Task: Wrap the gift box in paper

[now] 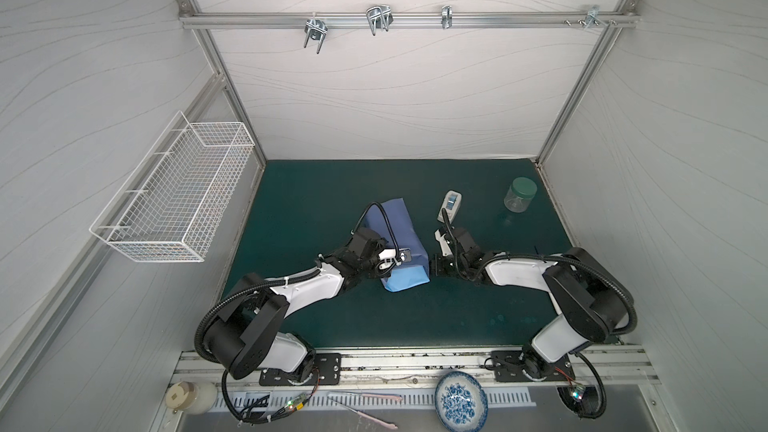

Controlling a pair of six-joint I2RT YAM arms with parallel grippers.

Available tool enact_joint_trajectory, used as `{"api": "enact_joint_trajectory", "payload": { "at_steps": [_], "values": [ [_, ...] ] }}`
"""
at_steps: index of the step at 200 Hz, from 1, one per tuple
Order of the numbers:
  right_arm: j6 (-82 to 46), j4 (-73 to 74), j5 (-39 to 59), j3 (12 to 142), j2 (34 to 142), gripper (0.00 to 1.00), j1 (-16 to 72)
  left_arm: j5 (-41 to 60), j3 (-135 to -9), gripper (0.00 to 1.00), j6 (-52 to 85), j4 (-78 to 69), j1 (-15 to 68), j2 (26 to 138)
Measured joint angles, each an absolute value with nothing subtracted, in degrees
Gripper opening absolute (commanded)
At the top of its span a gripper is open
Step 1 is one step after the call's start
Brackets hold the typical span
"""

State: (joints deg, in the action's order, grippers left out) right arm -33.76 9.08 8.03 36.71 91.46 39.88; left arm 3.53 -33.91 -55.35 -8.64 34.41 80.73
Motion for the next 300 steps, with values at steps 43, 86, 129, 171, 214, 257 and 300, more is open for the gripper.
{"api": "enact_joint_trajectory", "payload": {
  "at_steps": [43,86,129,171,214,257,300],
  "values": [
    [-34.7,10.6,9.0,35.9,91.5,0.05,39.9,3.0,-34.8,0.71,-55.6,-7.2,34.7,81.1],
    [-35.0,10.8,9.1,35.9,91.5,0.05,39.9,2.3,-35.7,0.71,-55.8,-5.9,34.9,81.5],
    [-35.2,11.3,9.1,35.9,91.4,0.05,40.2,2.2,-35.7,0.71,-55.8,-5.9,34.9,81.5],
    [-35.7,12.3,9.2,35.8,91.4,0.05,40.8,2.1,-35.7,0.7,-55.8,-5.9,34.9,81.5],
    [-36.7,13.7,9.3,34.7,91.2,0.04,41.1,2.1,-35.8,0.7,-55.8,-5.9,34.9,81.5],
    [-37.8,14.7,9.3,33.5,89.8,0.04,41.4,2.1,-35.8,0.7,-55.8,-5.9,34.9,81.5],
    [-38.2,15.6,9.2,33.5,89.1,0.05,42.3,2.1,-35.8,0.7,-55.8,-5.8,34.9,81.5]
  ]
}}
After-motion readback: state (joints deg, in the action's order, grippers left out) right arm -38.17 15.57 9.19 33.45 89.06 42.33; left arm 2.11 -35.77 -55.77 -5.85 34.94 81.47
